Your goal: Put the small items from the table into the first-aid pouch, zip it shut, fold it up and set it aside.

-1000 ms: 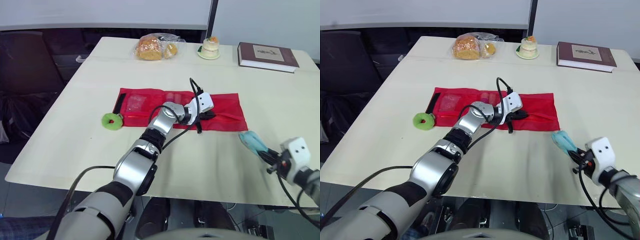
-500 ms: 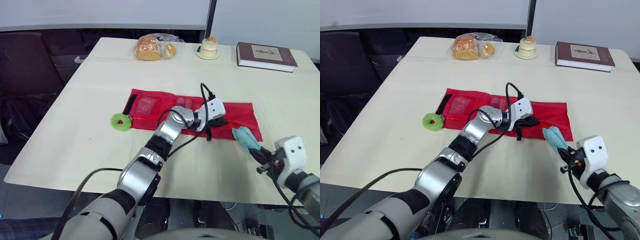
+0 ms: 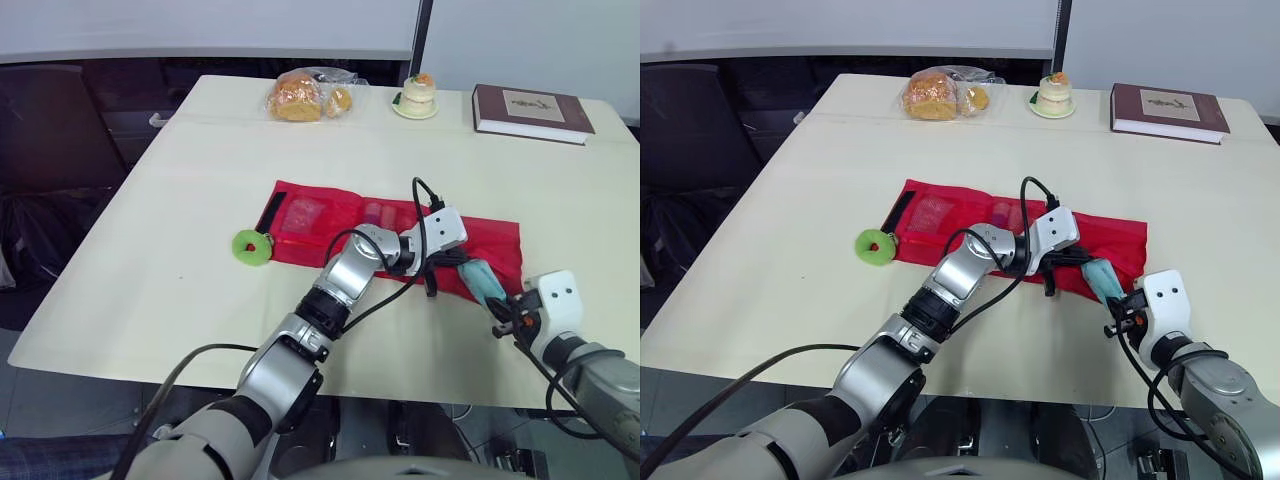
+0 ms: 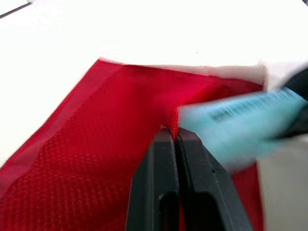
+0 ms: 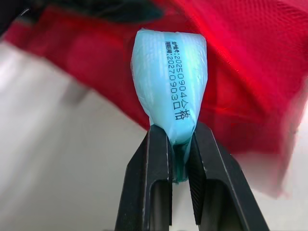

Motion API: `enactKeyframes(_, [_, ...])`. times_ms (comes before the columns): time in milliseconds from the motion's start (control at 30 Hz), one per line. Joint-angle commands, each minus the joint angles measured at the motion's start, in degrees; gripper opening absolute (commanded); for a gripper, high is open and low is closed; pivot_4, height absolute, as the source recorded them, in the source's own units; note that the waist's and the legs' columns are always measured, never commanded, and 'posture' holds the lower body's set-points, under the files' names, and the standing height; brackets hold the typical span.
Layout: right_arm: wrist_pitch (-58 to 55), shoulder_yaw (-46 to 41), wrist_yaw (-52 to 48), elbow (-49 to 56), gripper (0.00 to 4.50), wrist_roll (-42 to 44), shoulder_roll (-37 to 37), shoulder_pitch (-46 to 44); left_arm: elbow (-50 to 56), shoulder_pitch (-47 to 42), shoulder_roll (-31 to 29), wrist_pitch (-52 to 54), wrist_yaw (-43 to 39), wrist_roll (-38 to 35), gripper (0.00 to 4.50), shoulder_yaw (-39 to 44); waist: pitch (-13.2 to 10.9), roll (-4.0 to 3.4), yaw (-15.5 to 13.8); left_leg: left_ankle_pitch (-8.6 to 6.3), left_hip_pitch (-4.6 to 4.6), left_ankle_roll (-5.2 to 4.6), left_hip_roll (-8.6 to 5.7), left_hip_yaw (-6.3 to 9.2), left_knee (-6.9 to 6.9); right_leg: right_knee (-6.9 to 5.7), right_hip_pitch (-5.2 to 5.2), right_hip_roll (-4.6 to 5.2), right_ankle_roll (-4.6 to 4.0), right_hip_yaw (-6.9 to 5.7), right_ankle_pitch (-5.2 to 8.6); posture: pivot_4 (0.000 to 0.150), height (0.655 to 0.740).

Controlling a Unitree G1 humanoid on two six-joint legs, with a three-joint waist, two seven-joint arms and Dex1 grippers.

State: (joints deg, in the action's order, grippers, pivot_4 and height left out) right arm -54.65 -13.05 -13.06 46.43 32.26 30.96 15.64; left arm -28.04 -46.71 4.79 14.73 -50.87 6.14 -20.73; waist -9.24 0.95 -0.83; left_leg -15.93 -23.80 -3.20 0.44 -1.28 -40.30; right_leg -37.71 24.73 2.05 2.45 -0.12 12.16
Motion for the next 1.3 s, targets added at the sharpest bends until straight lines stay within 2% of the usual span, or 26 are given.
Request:
enactKeyframes(33, [0.20,1.02,-2.39,2.78,0.01,1.17,1.06,0.80,1.26,-1.22,1.77,-0.82,1.99,-2.06,0.00,0.99,0.00,0.00,0.01,0.00,0.01,0.00,0.00,0.00,0.00,0.00,0.00,0.00,0.00,0.00,0.00,0.150,0.7289])
enactKeyframes(133, [-1.24,-0.41,2.03,1.34,0.01,-0.14,-2.03,-1.31,1.99,-0.83,1.85,-1.01,1.74,-2.83,0.00,0.41,0.01,-0.02,0.01,0.00,0.01,0.00,0.01,0.00,0.00,0.00,0.00,-0.01,0.00,0.00,0.00,0.150,0.7289])
enactKeyframes(333, [-2.54,-4.87,10.07,-4.42,0.01,-2.79,-8.44,-9.05,8.25,3.65,0.18,0.09,-3.90,-3.98,0.00,-4.36,0.02,-0.07,-0.11,0.00,0.00,0.00,0.01,-0.02,0.00,0.00,0.01,0.00,-0.01,0.02,0.00,0.150,0.7289])
enactKeyframes(533, [0.60,-2.92,10.39,-11.71,0.01,-6.16,-9.14,-15.92,11.03,5.53,0.32,2.04,-4.86,-4.45,0.00,-7.01,0.03,-0.11,0.09,0.00,0.02,0.00,0.01,-0.06,0.00,-0.01,0.01,-0.02,-0.01,0.06,0.00,0.150,0.7289])
enactKeyframes(933, [9.95,1.11,4.66,-22.35,0.01,-10.98,-8.49,-22.23,11.09,5.27,0.93,4.52,-4.95,-5.00,0.00,-8.15,0.04,-0.14,0.33,0.00,0.05,0.00,0.01,-0.07,0.01,-0.02,0.01,-0.04,-0.01,0.06,-0.01,0.150,0.7289])
enactKeyframes(967, [10.60,1.34,3.97,-22.88,0.76,-11.02,-8.51,-22.48,11.06,5.33,1.11,4.91,-4.81,-5.13,0.00,-8.13,0.04,-0.14,0.34,0.00,0.05,0.00,0.01,-0.07,0.01,-0.02,0.01,-0.04,-0.01,0.07,-0.01,0.150,0.7289])
enactKeyframes(1000, [10.86,1.62,3.02,-23.06,1.00,-10.86,-8.29,-22.43,10.91,5.34,1.25,5.27,-4.53,-5.12,0.00,-8.14,0.04,-0.14,0.33,0.00,0.05,0.00,0.01,-0.07,0.01,-0.02,0.01,-0.04,-0.01,0.07,0.00,0.150,0.7289])
enactKeyframes(1067, [11.29,1.94,1.67,-23.19,1.78,-10.82,-7.96,-22.24,10.64,5.31,1.34,5.48,-4.04,-4.91,0.00,-8.23,0.04,-0.14,0.22,0.00,0.04,0.00,0.01,-0.07,0.01,-0.01,0.02,-0.04,-0.01,0.06,0.00,0.150,0.7289])
enactKeyframes(1133, [11.13,1.21,0.68,-22.03,2.86,-10.44,-7.57,-20.80,8.89,4.88,1.27,3.94,-2.60,-3.79,0.00,-8.13,0.04,-0.16,0.09,0.00,0.03,0.00,0.02,-0.06,0.01,-0.01,0.02,-0.04,-0.01,0.06,0.00,0.150,0.7289])
enactKeyframes(1267, [12.08,-0.27,-3.03,-18.64,4.37,-9.18,-5.70,-17.03,4.98,3.54,2.26,3.08,1.17,-3.31,0.00,-6.23,0.04,-0.18,-0.22,0.00,0.00,0.00,-0.02,-0.05,0.00,0.02,0.00,0.01,-0.01,0.04,0.00,0.150,0.7289])
enactKeyframes(1300, [11.64,-1.11,-3.78,-17.04,4.47,-8.45,-5.21,-15.91,3.87,3.09,2.50,2.77,2.01,-3.35,0.00,-5.62,0.04,-0.19,-0.22,0.00,-0.02,0.00,-0.04,-0.05,0.00,0.03,0.01,0.02,0.00,0.05,0.00,0.150,0.7289])
